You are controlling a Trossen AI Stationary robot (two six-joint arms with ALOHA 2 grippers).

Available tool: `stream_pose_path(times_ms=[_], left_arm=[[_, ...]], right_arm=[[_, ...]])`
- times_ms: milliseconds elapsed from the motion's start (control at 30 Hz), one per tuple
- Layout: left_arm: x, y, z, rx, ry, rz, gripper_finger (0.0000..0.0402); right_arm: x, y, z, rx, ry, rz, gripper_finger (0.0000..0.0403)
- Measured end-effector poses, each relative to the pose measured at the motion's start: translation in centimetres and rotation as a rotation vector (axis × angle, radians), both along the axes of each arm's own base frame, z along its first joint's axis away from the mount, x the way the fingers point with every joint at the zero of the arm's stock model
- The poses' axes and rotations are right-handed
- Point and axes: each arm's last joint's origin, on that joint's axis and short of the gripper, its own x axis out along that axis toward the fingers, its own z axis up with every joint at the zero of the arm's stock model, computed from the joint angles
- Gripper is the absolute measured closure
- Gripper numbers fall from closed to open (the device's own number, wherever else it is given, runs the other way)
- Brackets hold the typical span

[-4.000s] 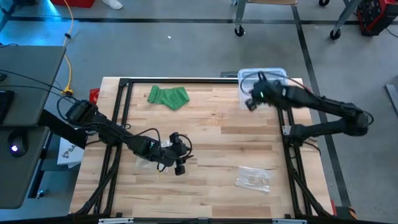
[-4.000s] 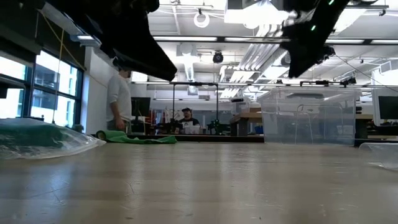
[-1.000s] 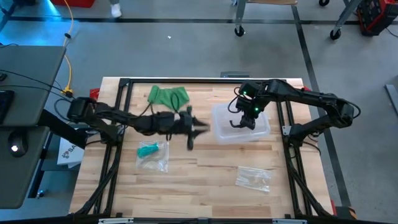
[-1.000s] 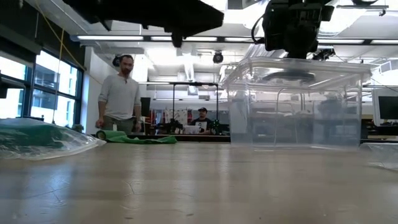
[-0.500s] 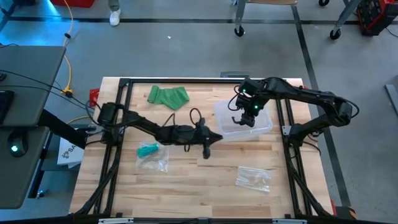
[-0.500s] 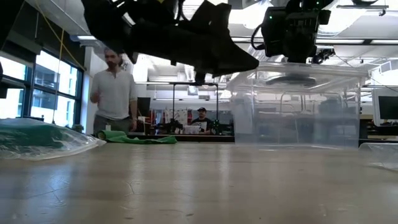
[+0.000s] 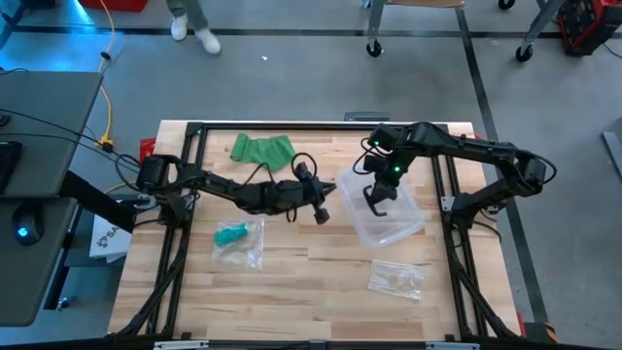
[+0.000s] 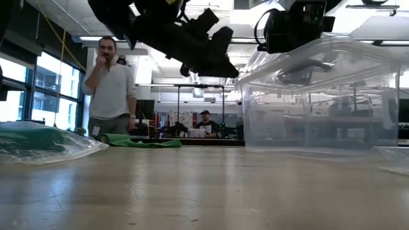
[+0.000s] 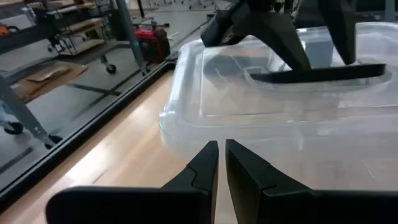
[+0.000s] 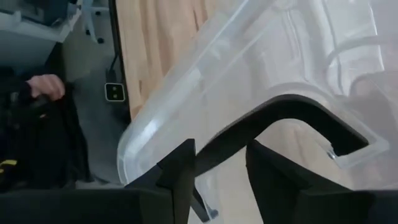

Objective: Roll bandage
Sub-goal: Open the transparent bin

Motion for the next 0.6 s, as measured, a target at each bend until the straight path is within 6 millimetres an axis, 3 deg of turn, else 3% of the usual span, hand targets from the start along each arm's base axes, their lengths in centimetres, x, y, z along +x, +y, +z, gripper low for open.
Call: stream_pose_path(times_ms=[267,400,600], left_arm=[[-0.6,-2.9,2.2,-0.010,-0.069,-0.131,0.0376],[-0.2,-3.5,1.8,-0.060,-0.096,-0.289,0.0376],[0.6,-2.6,0.2,-0.083,-0.090,-0.270,0.0376]], right_arm=[[0.0,0.0,0.0,-0.017,-0.002,-0.003,0.0268],[0.5,-0.2,0.2,-0.011,-0.077,0.008,0.0268],[1.3,-0.4,0.1,0.009,-0.170,-0.007,0.0268]])
